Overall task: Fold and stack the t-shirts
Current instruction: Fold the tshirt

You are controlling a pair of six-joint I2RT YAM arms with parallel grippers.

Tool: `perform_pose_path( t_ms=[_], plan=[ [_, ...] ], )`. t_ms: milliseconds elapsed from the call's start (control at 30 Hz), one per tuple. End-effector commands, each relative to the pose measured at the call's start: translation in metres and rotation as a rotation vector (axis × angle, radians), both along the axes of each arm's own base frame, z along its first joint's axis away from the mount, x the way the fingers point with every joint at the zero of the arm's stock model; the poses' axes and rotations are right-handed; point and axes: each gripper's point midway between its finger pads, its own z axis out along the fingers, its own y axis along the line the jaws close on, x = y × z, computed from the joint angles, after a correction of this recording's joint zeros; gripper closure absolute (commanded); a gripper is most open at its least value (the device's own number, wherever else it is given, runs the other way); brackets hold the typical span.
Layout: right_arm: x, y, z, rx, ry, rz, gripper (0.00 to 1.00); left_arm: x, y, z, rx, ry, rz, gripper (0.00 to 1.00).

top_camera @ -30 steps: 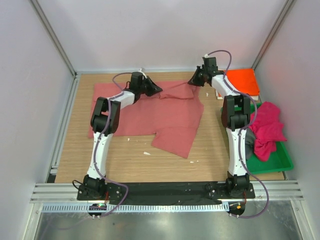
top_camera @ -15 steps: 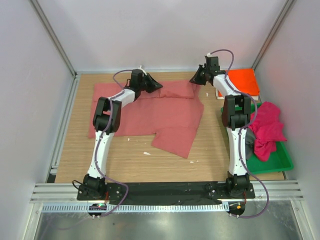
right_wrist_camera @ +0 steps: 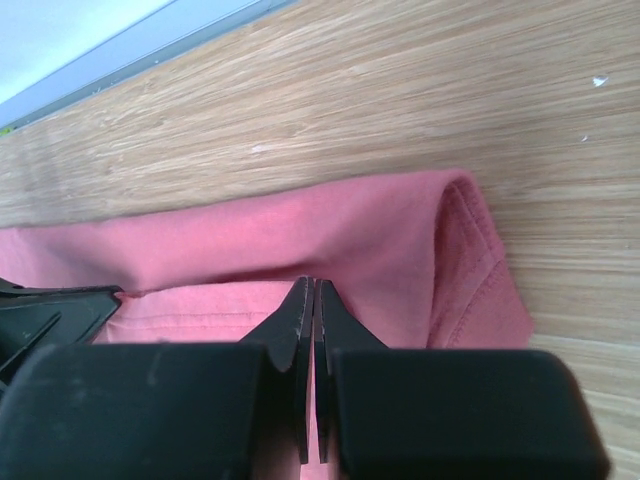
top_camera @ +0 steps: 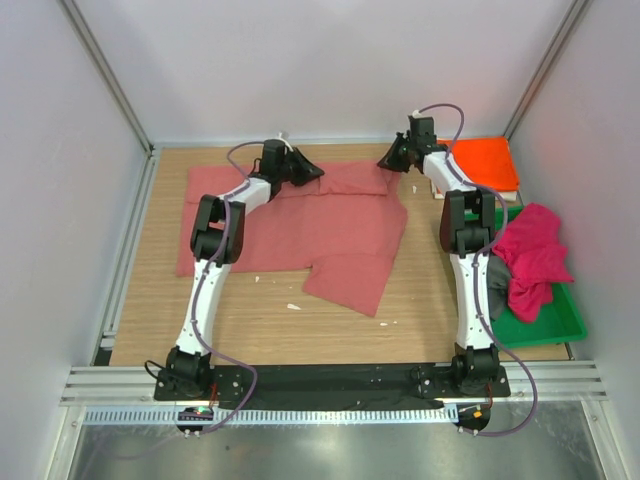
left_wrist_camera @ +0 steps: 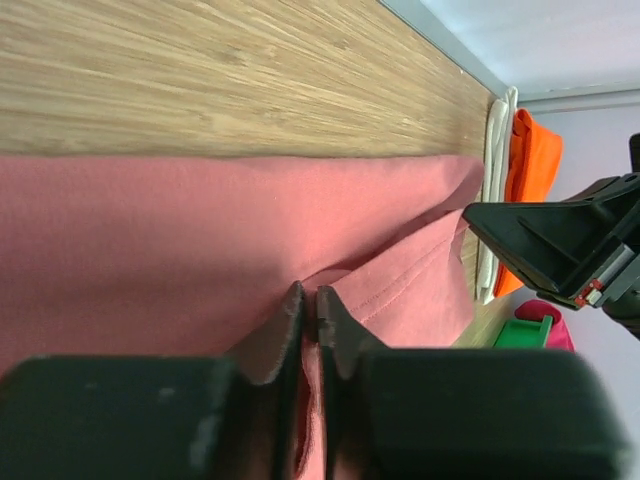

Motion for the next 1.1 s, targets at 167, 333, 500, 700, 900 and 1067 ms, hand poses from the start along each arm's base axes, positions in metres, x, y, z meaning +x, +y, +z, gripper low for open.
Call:
perform_pose_path(
  t_ms=[167,333,500,700,900,1067],
  plan=[
    [0.024,-0.027,0.062,-0.015,-0.086,-0.067,0.75,0.011,0.017,0.045,0.128,-0.059,0.020,0.58],
    [0.005,-0.043,0.086,-0.075,-0.069,-0.094,0.53,-0.003,0.027,0.088,0.212,-0.097,0.007,0.53],
    [-0.017,-0.007,0.097,0.052,-0.039,-0.012,0.61,-0.029,0.005,0.086,0.138,-0.054,-0.084,0.68],
    [-0.043,0.055,0.078,0.203,0.004,0.112,0.87,-0.041,-0.022,0.071,0.017,-0.018,-0.144,0.82],
    [-0.054,0.061,0.044,0.303,0.087,0.119,0.96,-0.047,-0.036,0.036,-0.015,0.046,-0.187,0.83],
    [-0.064,0.031,0.005,0.321,0.157,0.037,0.97,-0.059,-0.025,-0.007,0.033,0.165,-0.182,0.86]
  ],
)
